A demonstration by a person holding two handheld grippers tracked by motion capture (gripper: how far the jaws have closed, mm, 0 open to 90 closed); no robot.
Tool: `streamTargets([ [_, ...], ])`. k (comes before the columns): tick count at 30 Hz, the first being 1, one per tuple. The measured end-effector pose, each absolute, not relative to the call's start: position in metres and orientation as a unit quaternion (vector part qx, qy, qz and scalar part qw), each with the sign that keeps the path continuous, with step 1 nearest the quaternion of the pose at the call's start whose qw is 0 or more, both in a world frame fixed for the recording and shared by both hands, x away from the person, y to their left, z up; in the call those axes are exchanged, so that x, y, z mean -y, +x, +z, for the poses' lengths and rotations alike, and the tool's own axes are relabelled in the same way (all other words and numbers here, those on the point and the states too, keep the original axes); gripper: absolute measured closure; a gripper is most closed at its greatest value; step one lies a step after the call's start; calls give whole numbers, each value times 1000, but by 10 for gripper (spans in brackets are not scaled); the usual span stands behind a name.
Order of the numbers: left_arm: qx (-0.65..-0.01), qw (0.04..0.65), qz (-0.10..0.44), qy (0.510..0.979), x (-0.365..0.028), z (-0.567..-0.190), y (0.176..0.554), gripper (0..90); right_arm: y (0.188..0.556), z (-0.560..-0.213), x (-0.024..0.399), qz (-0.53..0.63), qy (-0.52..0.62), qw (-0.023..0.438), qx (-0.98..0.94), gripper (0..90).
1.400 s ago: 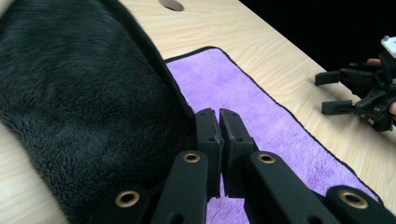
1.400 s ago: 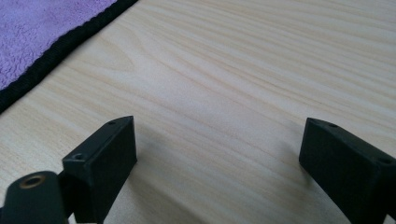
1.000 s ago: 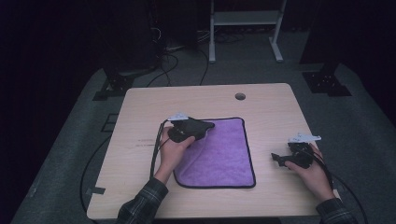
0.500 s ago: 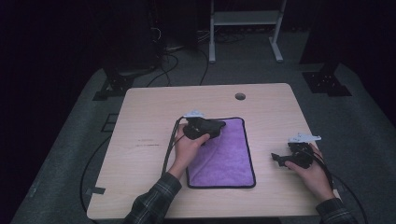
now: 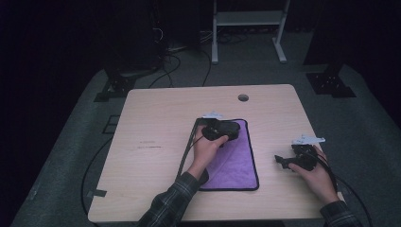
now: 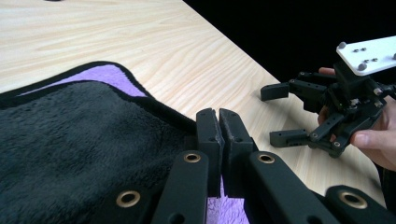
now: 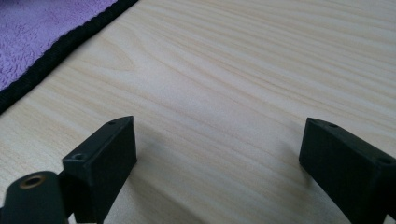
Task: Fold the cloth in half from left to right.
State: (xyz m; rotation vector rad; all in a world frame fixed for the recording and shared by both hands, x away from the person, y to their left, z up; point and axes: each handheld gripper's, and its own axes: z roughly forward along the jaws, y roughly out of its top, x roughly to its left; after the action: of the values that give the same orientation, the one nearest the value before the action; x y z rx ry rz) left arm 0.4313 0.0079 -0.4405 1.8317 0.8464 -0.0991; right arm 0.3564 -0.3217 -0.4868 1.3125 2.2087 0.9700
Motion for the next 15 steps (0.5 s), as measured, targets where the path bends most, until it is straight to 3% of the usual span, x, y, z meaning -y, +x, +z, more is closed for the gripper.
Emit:
streamTargets([
  [15,-355,513,-61,779,30,-458,438,878,356,-487,322,346,468,196,-789,102],
])
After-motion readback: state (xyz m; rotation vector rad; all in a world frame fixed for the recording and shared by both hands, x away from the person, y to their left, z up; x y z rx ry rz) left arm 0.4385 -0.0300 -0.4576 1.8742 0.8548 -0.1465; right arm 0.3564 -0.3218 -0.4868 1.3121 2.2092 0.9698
